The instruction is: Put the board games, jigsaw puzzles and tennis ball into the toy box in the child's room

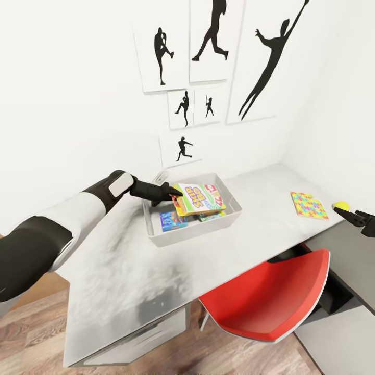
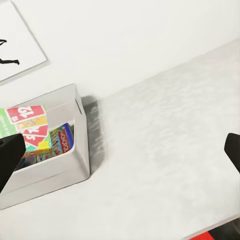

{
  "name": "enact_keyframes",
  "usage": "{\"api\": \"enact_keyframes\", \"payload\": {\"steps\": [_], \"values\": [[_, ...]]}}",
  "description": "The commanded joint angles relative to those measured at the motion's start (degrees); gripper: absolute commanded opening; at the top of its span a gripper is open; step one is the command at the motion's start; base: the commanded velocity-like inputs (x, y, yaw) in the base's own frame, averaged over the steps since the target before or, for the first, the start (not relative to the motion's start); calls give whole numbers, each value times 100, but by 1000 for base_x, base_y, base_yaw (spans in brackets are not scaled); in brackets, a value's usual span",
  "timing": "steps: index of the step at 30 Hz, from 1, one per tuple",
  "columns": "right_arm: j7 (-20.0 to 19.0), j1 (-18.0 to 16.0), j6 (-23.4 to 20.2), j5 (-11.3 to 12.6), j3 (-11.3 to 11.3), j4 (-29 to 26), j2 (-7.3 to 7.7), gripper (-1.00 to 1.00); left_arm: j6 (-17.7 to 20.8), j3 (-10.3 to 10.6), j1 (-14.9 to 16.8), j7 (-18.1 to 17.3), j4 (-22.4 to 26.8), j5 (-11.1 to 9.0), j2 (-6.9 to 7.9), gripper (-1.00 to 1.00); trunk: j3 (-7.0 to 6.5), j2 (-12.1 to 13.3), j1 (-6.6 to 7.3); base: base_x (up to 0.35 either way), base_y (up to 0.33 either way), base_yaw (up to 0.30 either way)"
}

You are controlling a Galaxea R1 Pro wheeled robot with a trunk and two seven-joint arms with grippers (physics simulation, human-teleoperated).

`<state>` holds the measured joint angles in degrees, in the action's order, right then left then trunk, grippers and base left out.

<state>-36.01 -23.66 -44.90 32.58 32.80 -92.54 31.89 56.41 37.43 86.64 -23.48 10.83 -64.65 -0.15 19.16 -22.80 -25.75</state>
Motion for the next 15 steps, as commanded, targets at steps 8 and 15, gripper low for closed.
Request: {"api": "enact_keyframes", "payload": {"steps": [8,15], "values": [[-20,-7,-36,12,7,-1,1,100,-2,10,206,-60,-8,43,-35,-100,83,-12,-3,0,0,0],[-20,-7,-36,12,7,-1,7,100,1,10,253,-60,-10,47,-23,-100,147,-12,-3,0,0,0]]}}
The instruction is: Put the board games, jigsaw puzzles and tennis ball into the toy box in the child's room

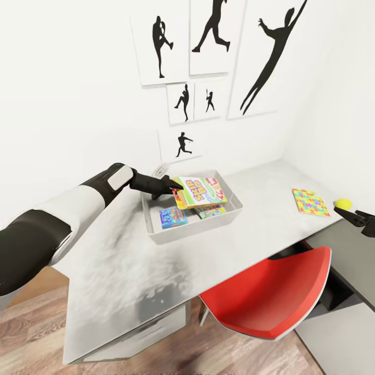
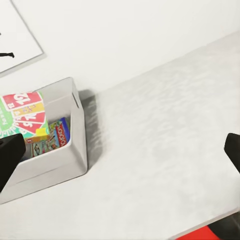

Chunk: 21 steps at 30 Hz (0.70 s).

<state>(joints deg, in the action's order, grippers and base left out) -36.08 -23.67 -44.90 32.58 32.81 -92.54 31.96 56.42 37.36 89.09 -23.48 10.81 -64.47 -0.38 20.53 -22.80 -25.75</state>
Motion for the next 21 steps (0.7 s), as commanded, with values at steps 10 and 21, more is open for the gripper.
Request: {"api": "enact_keyframes", "payload": {"steps": [10,21], "values": [[-13,-12,-36,12,6,-1,1,100,1,17,12,-60,-8,34,-15,-100,101,-12,-3,0,0,0],[-13,-7,-36,12,6,-1,3,100,1,17,14,-60,-8,33,-27,-100,202,-12,-3,0,0,0]]}}
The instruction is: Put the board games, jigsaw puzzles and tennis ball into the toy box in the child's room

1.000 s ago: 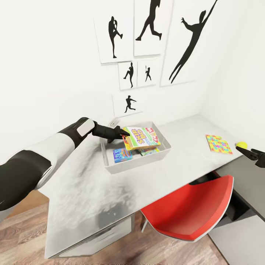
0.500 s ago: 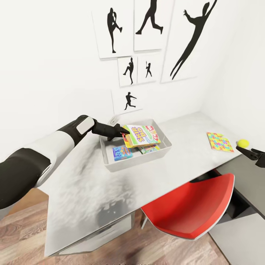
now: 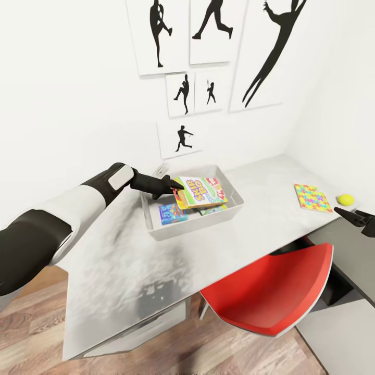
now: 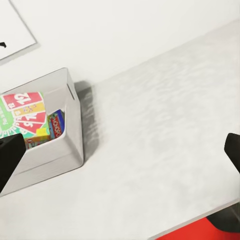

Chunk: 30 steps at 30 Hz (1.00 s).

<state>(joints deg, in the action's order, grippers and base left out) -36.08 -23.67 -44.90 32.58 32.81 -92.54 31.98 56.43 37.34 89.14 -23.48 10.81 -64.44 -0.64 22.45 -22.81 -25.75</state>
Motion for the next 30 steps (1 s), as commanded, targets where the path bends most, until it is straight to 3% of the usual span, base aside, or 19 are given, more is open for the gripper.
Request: {"api": "enact_keyframes", "payload": {"steps": [1,22,23,30], "values": [[-13,-6,-36,11,6,-1,1,100,0,19,10,-60,-8,29,-1,-100,19,-11,-3,0,0,0],[-13,-4,-36,11,13,-1,1,100,0,24,15,-60,-5,29,1,-100,179,-11,-3,0,0,0],[-13,-2,-36,11,14,-1,1,100,0,26,15,-60,-5,29,2,100,180,-11,-3,0,0,0],[-13,2,-36,11,14,-1,0,100,5,28,15,-60,-4,36,3,100,183,-11,-3,0,0,0]]}}
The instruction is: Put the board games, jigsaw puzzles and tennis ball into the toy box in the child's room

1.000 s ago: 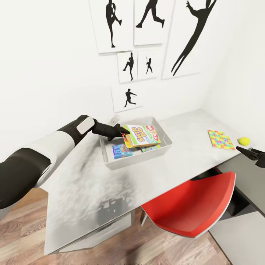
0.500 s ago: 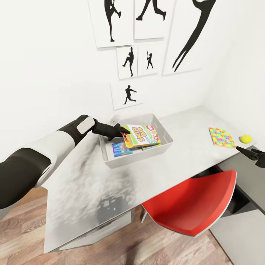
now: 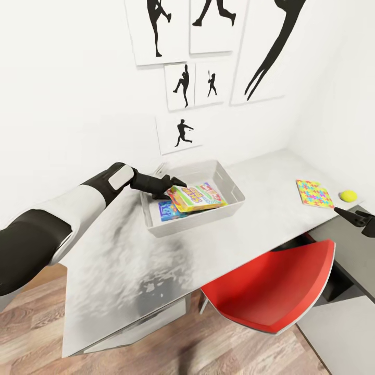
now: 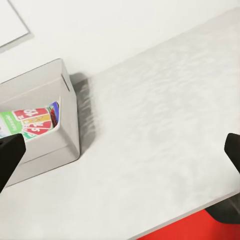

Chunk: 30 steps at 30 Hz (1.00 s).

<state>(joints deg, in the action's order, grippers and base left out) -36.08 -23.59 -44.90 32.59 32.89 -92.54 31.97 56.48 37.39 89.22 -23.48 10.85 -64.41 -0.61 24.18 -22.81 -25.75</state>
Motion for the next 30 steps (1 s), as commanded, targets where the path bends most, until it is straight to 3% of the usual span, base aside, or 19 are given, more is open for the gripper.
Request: {"api": "enact_keyframes", "payload": {"steps": [1,10,13,17,28,30], "values": [[-13,-6,-36,11,7,-1,1,100,1,23,8,-60,-10,34,0,100,10,-10,-3,0,0,0],[-13,-5,-36,11,1,-1,-5,100,73,23,26,-55,-6,41,-4,100,10,-10,-3,0,0,0],[-13,-5,-36,11,-1,-1,-6,100,198,23,89,62,-5,42,3,100,10,-10,-3,0,0,0],[-13,-5,-36,11,-1,-1,-7,100,315,9,156,546,-4,-37,-13,100,10,-10,-3,0,0,0],[-13,-5,-36,11,0,-1,-7,100,352,6,240,883,-13,-131,-48,100,10,-10,-3,0,0,0],[-13,-5,-36,11,0,-1,-7,100,352,6,349,907,-40,-137,-114,100,10,-10,-3,0,0,0]]}}
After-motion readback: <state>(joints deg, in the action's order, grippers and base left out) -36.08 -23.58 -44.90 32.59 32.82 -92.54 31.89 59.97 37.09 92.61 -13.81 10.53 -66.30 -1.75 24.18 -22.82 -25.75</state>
